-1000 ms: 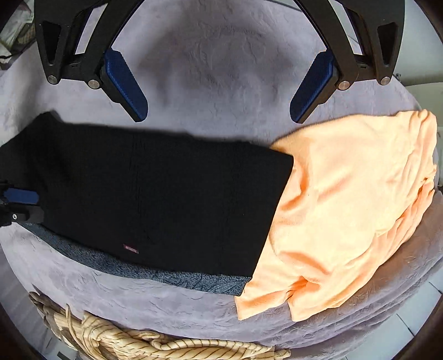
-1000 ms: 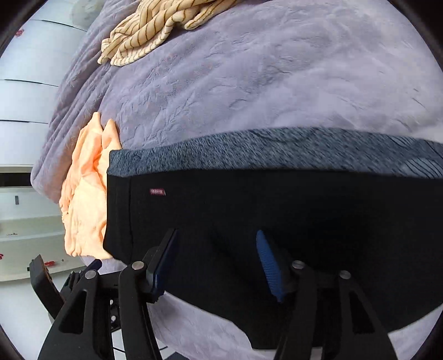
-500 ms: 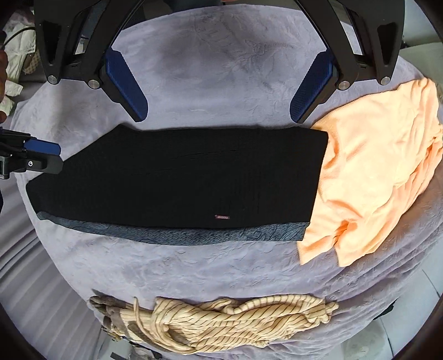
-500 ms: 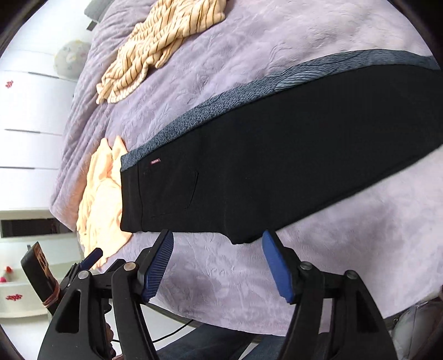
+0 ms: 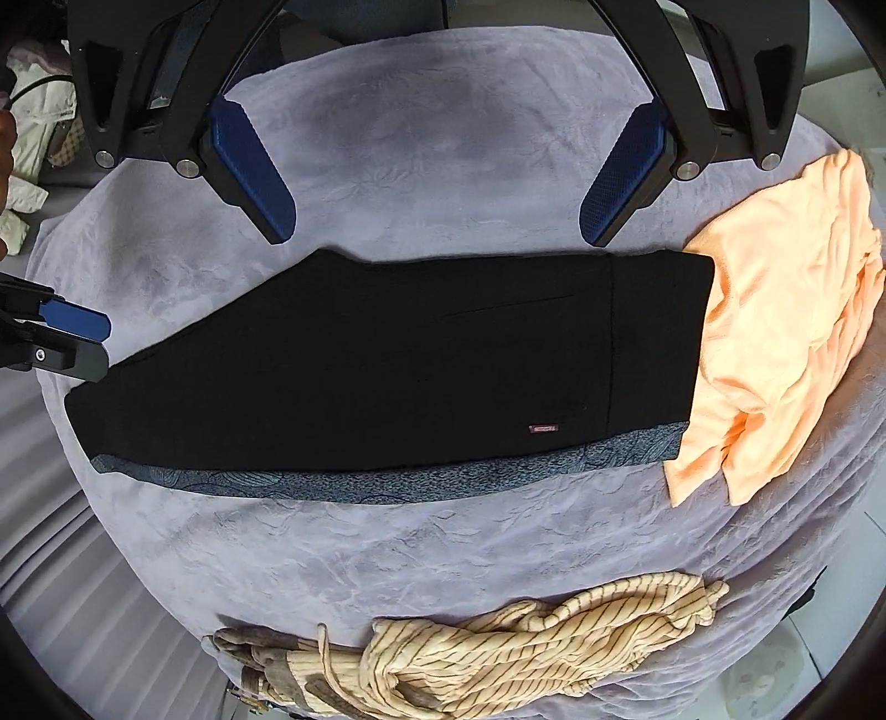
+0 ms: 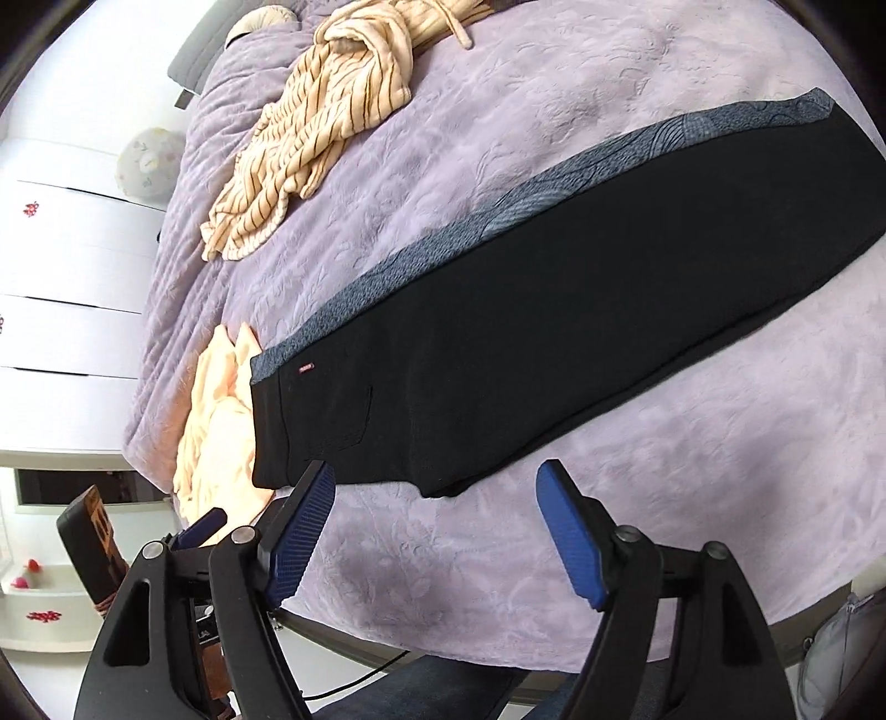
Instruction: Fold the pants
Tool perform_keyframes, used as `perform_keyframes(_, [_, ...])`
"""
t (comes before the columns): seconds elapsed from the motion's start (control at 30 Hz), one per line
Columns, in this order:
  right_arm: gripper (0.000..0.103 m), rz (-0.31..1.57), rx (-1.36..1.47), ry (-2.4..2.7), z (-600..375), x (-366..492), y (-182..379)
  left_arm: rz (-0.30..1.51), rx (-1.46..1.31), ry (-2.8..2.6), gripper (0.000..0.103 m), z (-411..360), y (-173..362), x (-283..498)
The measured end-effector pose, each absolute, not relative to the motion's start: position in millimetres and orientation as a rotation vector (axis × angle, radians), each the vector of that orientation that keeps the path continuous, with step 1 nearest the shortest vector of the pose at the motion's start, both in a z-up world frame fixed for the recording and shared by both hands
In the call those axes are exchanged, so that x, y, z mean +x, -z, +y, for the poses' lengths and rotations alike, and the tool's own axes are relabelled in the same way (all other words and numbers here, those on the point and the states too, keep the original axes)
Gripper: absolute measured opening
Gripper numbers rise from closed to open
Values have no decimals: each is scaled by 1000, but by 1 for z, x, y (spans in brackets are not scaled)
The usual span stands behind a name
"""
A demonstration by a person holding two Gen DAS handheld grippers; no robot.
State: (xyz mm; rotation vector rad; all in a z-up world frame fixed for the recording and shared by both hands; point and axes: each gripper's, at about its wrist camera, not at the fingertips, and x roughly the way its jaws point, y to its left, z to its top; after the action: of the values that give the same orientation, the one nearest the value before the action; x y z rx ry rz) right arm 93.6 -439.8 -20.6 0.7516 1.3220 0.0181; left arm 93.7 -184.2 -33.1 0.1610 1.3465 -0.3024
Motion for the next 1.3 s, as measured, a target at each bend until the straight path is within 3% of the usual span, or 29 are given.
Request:
perform_keyframes(0.5, [78, 1366, 747, -66, -619, 91, 23, 1335, 223, 137, 103, -340, 7, 69])
perform_keyframes(1.3, [78, 1394, 861, -136, -655, 112, 50, 1280, 268, 0, 103, -349, -17, 88])
